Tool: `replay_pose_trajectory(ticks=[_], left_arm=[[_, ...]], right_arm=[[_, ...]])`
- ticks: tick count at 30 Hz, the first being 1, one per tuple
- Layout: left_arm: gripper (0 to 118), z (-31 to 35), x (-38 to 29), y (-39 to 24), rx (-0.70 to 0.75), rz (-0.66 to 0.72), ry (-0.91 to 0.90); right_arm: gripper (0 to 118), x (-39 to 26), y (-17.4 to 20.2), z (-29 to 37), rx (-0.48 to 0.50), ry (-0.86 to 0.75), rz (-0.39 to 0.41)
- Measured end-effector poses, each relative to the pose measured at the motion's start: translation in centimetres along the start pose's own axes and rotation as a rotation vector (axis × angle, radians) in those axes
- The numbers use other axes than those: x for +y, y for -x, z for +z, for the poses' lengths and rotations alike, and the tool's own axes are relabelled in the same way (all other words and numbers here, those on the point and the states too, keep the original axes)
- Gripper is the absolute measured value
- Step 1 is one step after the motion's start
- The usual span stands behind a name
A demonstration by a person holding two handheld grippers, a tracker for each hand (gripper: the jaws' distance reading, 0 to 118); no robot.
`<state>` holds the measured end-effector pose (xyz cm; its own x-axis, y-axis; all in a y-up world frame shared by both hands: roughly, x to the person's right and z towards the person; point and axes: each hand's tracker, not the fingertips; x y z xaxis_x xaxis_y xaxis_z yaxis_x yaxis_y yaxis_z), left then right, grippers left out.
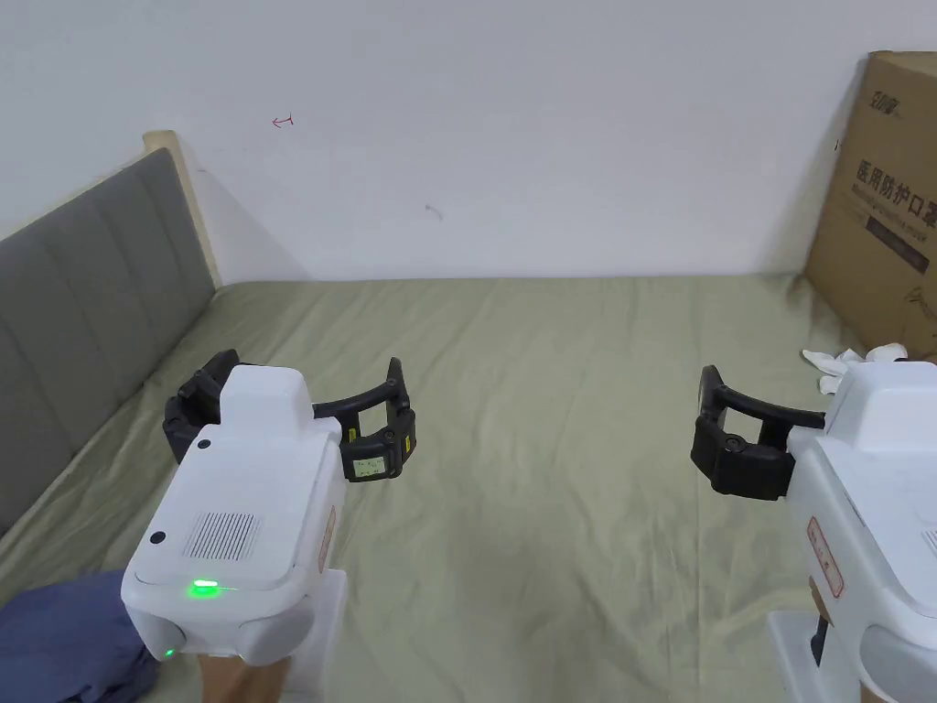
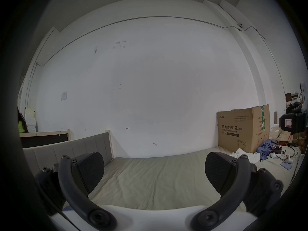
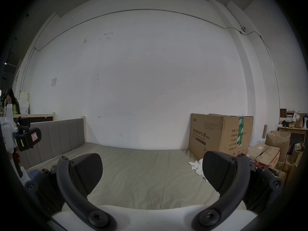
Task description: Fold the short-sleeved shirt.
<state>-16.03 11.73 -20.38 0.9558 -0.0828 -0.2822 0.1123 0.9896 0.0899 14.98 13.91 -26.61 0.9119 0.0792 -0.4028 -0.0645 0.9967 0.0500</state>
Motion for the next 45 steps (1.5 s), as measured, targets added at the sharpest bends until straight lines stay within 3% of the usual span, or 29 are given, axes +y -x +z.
replay_pose_trajectory(ticks=[45], left_arm=[[118, 0.29, -0.28, 0.11, 0.005, -0.007, -0.006]], right_arm=[[118, 0.39, 0.37, 0.04, 0.007, -0.011, -0.001]])
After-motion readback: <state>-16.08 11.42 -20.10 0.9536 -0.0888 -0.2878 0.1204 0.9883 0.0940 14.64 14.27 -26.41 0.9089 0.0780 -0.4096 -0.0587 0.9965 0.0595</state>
